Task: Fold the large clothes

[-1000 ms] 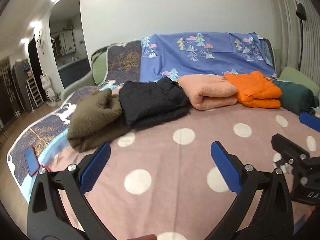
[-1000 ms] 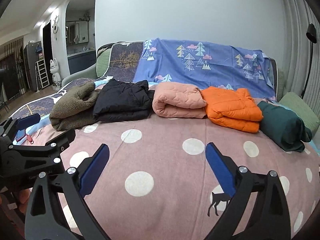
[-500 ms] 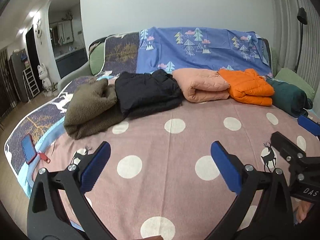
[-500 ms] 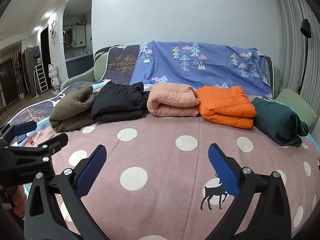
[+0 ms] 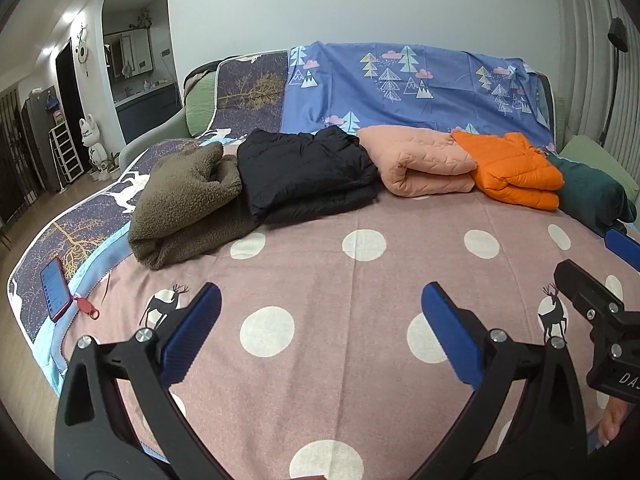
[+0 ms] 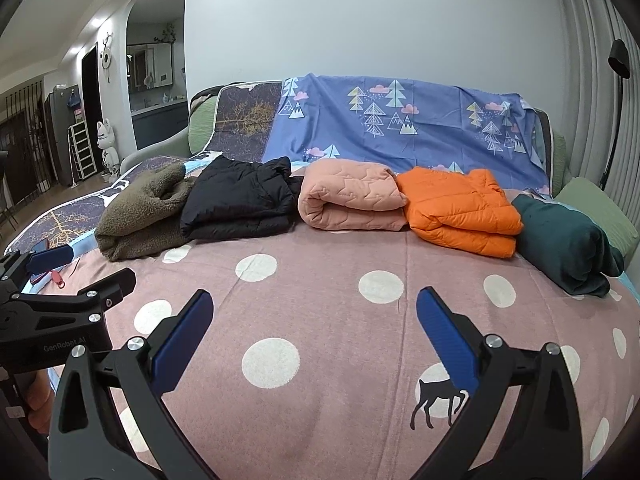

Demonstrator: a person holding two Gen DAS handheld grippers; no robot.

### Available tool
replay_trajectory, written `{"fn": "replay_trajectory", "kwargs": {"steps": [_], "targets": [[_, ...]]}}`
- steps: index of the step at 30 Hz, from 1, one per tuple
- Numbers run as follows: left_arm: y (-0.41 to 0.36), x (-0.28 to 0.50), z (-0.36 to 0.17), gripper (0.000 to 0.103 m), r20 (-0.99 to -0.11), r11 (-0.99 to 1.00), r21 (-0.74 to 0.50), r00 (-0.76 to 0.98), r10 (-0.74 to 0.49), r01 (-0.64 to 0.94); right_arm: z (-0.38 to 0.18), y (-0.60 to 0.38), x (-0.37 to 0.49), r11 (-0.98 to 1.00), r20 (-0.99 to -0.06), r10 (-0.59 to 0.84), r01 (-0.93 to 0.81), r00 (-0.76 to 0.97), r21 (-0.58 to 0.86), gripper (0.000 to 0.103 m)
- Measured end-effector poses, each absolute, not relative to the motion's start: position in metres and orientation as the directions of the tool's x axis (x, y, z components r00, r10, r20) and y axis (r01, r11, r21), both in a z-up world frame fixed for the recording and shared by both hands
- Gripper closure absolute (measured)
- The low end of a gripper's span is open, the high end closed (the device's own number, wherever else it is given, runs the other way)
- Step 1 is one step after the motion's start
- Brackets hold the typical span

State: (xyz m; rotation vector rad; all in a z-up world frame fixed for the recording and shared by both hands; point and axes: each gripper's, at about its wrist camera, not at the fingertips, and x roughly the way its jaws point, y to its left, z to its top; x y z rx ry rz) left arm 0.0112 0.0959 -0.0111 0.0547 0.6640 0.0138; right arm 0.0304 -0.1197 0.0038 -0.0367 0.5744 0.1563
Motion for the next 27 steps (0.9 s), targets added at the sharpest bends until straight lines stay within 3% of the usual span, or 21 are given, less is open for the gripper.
{"fn": "replay_trajectory", "kwargs": {"steps": [27], "targets": [[0.105, 0.025, -0.025, 0.002, -0.640, 0.999, 0.027, 0.768, 0.004, 0.018, 0.005, -0.107, 0.037, 0.991, -0.545, 0.099, -0.132, 0.833, -0.022, 0.001]]}}
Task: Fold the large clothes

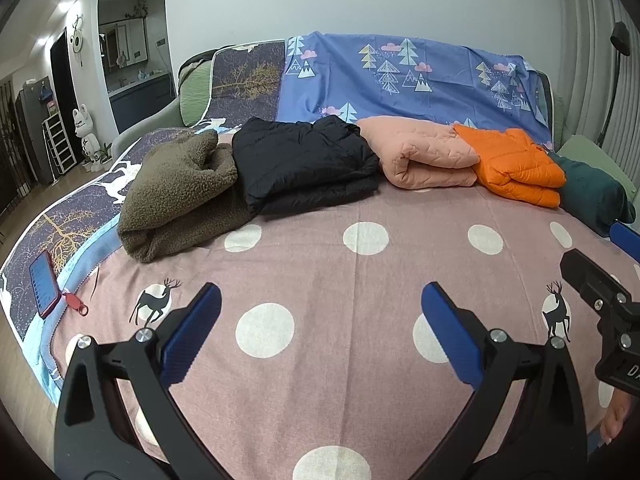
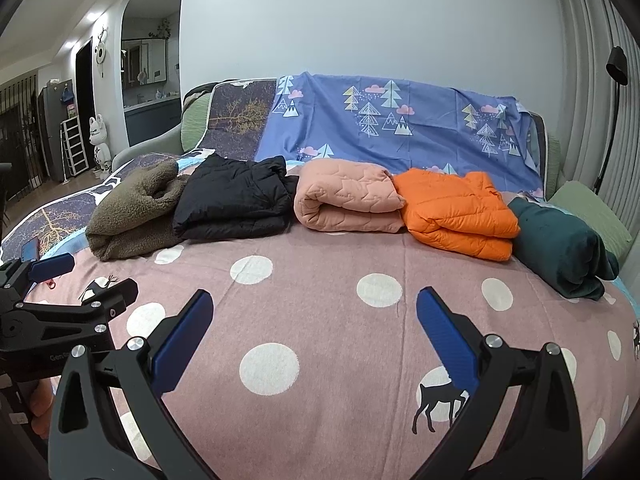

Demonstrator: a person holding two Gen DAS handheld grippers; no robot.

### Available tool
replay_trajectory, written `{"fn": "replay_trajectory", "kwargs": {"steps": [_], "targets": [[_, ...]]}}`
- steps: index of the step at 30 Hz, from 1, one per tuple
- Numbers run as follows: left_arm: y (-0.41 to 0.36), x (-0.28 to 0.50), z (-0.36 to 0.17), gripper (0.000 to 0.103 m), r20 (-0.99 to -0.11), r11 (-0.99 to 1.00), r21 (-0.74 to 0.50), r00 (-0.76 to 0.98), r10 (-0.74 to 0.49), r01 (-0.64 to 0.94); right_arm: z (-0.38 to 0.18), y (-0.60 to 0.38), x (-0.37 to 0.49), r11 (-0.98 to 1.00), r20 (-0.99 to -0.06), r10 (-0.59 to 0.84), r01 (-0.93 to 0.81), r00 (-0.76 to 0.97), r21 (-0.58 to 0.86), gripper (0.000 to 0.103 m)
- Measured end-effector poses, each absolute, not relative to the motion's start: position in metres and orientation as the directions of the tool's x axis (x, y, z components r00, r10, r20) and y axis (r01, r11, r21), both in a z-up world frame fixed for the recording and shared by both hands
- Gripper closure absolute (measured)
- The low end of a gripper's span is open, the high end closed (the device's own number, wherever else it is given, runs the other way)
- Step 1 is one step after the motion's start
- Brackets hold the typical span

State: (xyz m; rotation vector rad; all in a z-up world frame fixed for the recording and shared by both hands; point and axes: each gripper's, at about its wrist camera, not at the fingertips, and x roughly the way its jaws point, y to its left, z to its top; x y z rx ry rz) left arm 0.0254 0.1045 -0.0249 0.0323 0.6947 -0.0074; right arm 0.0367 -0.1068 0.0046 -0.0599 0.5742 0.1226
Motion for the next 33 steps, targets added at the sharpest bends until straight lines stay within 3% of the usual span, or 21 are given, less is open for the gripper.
{"fn": "replay_trajectory", "kwargs": {"steps": [33], "targets": [[0.0946, 0.0273, -0.0209, 0.002, -0.641, 0.999, 0.038, 0.768, -0.002, 0.034, 0.0123, -0.1105, 0.0363, 0.994, -0.525, 0.084, -0.110, 0.847, -0.019, 0.001]]}}
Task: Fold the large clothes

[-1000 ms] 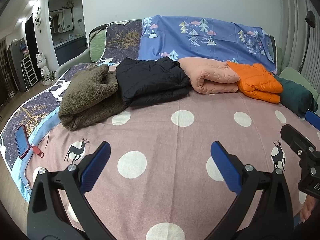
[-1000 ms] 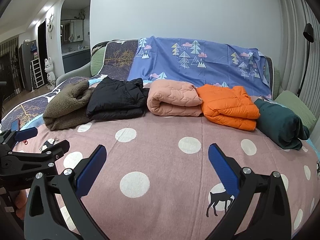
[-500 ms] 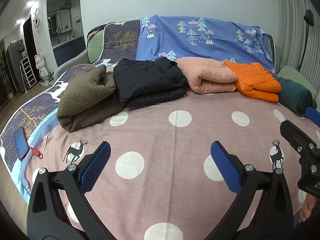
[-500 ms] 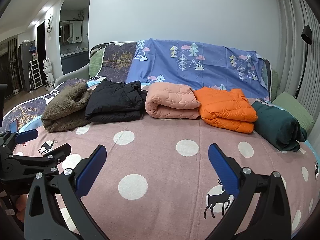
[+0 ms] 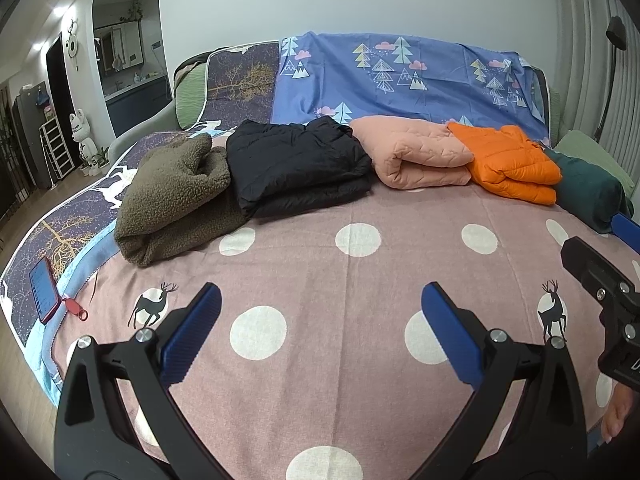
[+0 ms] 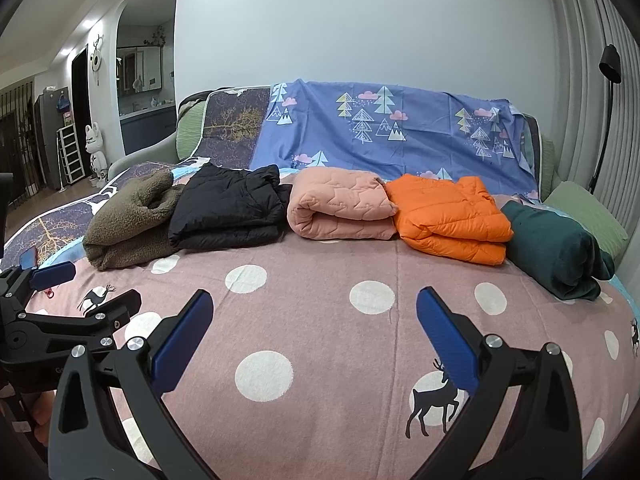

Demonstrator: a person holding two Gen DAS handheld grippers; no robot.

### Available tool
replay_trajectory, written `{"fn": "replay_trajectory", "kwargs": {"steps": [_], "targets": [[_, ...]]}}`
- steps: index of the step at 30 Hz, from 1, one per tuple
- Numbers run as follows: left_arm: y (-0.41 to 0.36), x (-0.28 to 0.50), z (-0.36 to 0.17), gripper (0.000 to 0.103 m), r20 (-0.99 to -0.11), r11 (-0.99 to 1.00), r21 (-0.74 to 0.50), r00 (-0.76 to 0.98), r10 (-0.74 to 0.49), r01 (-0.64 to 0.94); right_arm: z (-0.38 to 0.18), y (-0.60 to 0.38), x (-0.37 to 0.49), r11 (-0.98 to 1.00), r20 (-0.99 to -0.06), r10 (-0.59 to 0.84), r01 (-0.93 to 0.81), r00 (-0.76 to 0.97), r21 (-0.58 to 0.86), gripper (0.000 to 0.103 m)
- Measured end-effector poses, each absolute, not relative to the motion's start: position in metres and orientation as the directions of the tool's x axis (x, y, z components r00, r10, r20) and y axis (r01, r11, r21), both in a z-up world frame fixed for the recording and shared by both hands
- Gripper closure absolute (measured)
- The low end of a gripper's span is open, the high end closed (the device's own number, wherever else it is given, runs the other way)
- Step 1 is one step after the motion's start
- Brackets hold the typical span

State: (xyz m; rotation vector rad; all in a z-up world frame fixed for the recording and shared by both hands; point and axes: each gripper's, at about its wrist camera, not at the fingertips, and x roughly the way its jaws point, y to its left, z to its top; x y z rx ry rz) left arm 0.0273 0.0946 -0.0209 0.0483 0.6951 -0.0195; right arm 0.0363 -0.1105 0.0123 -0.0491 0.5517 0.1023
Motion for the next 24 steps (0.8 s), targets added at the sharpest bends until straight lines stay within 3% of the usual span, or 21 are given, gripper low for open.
{"fn": "replay_trajectory", "kwargs": {"steps": [24], "targets": [[0.0910, 0.0243, -0.0187, 0.002, -0.642, 0.998, 0.048, 0.767, 0.002, 0.038, 0.0138, -0.1159, 0.0328, 0.996, -0.520, 0.076, -0.094, 0.851, -0.007, 0.001]]}}
